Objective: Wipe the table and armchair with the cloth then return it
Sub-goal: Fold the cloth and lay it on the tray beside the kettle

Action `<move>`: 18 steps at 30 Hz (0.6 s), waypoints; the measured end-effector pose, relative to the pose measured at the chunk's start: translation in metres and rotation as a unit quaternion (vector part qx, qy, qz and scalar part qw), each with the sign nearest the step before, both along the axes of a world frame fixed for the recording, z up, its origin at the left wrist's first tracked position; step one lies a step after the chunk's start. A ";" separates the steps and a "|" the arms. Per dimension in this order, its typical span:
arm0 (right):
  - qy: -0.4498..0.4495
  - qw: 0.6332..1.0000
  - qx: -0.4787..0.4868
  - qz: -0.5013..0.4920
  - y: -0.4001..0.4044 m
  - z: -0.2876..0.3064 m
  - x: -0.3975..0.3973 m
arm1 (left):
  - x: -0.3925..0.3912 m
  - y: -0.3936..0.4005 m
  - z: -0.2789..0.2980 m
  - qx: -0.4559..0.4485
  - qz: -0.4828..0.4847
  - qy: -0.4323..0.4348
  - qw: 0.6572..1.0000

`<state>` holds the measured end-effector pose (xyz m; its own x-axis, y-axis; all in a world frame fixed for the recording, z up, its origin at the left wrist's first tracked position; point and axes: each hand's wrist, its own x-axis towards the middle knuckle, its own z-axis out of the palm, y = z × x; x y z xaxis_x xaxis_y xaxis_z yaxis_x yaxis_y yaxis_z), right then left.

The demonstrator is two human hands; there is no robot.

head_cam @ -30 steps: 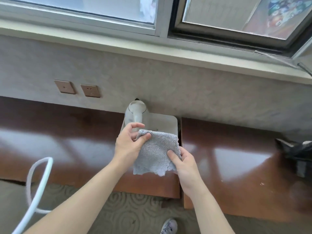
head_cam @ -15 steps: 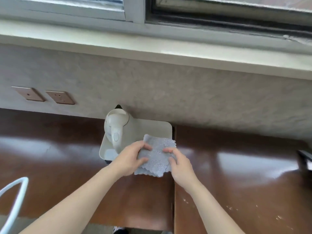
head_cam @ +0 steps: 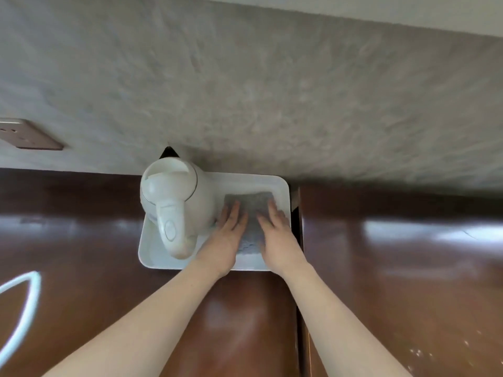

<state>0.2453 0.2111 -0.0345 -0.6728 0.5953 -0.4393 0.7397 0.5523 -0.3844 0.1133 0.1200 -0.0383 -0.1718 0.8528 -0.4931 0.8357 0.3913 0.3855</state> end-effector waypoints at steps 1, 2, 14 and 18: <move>-0.009 1.000 0.013 0.021 -0.001 -0.004 0.001 | 0.000 0.001 -0.003 0.000 -0.006 0.013 1.000; -0.020 0.999 0.022 0.040 -0.001 -0.008 0.002 | 0.000 0.003 -0.006 -0.008 -0.013 0.030 0.999; -0.120 0.991 -0.002 0.066 0.023 -0.020 -0.014 | -0.016 0.041 -0.023 -0.122 -0.024 0.080 0.989; -0.076 0.995 -0.011 0.060 0.020 -0.012 -0.008 | -0.012 0.036 -0.018 -0.094 -0.034 0.109 0.989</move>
<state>0.2371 0.2306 -0.0465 -0.6637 0.5042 -0.5525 0.7191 0.6333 -0.2860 0.1017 0.1561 -0.0565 -0.2371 0.7632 -0.6011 0.9173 0.3797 0.1202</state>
